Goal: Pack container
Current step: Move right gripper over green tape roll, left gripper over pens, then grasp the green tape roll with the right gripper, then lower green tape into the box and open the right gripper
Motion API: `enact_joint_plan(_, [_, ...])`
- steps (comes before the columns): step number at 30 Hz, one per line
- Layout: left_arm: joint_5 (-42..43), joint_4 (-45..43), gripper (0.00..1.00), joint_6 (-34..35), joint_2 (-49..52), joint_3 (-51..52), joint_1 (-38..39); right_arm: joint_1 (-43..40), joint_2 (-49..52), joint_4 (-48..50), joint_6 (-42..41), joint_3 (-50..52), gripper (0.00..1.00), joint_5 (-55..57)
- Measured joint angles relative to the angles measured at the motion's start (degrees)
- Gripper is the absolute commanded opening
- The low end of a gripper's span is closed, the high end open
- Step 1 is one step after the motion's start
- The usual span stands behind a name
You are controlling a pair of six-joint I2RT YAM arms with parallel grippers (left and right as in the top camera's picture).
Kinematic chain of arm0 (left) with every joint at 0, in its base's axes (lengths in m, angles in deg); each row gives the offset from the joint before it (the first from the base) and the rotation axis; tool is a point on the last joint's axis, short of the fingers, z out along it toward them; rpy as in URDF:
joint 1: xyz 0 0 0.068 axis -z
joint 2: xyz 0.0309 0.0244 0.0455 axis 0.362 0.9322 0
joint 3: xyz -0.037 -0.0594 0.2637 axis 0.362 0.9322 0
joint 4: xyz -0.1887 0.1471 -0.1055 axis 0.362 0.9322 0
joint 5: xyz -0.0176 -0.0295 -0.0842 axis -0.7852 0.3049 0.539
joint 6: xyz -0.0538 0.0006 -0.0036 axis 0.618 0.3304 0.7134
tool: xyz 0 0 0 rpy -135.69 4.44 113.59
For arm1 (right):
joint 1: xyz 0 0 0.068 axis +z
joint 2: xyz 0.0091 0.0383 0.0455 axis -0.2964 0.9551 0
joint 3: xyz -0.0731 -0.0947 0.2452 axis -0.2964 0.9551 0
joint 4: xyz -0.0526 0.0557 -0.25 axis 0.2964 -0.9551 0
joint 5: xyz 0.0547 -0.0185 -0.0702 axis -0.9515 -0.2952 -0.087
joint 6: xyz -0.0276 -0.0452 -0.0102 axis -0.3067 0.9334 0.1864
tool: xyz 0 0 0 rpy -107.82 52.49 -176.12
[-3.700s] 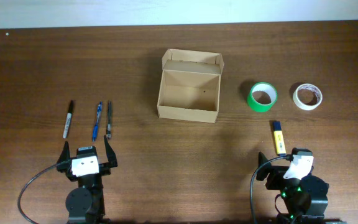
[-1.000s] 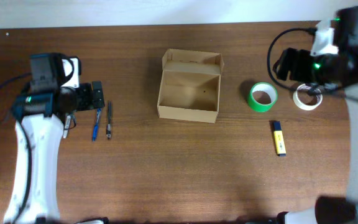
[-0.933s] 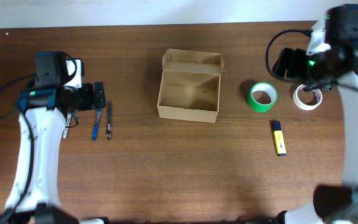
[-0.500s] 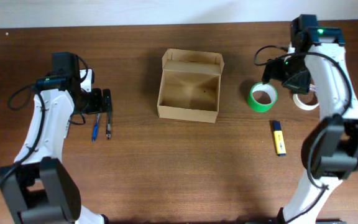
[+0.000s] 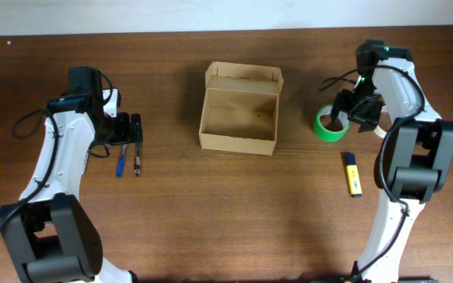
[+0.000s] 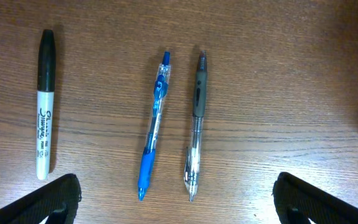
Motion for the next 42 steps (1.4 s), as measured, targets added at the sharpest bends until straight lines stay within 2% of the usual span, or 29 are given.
enact_joint_plan(2, [0.0, 0.0, 1.00, 0.0, 0.0, 0.0, 0.0, -0.2, 0.9, 0.2, -0.3, 0.0, 0.50, 0.0])
enact_joint_plan(5, [0.0, 0.0, 1.00, 0.0, 0.0, 0.0, 0.0, -0.3, 1.9, 0.6, 0.0, 0.0, 0.34, 0.0])
enact_joint_plan(9, [0.0, 0.0, 1.00, 0.0, 0.0, 0.0, 0.0, -0.3, 2.3, 1.0, -0.2, 0.0, 0.04, -0.1])
enact_joint_plan(18, [0.0, 0.0, 1.00, 0.0, 0.0, 0.0, 0.0, -0.3, 2.2, -0.3, -0.4, -1.1, 0.04, -0.1])
enact_joint_plan(22, [0.0, 0.0, 1.00, 0.0, 0.0, 0.0, 0.0, 0.3, -0.4, -4.0, -0.2, -7.0, 0.04, -2.0])
enact_joint_plan(25, [0.0, 0.0, 1.00, 0.0, 0.0, 0.0, 0.0, 2.7, -7.4, -6.6, 1.5, -16.2, 0.04, -4.0])
enact_joint_plan(30, [0.0, 0.0, 0.99, 0.0, 0.0, 0.0, 0.0, 13.7, -20.4, -8.1, 5.3, -27.3, 0.04, -4.4])
enact_joint_plan(34, [0.0, 0.0, 0.99, 0.0, 0.0, 0.0, 0.0, 26.5, -25.9, -8.5, 9.2, -29.7, 0.04, -3.7])
enact_joint_plan(37, [0.0, 0.0, 1.00, 0.0, 0.0, 0.0, 0.0, 33.1, -23.8, -6.7, 12.3, -28.5, 0.04, 0.0])
enact_joint_plan(42, [0.0, 0.0, 1.00, 0.0, 0.0, 0.0, 0.0, 37.8, -13.8, -1.2, 14.4, -26.4, 0.04, 7.9])
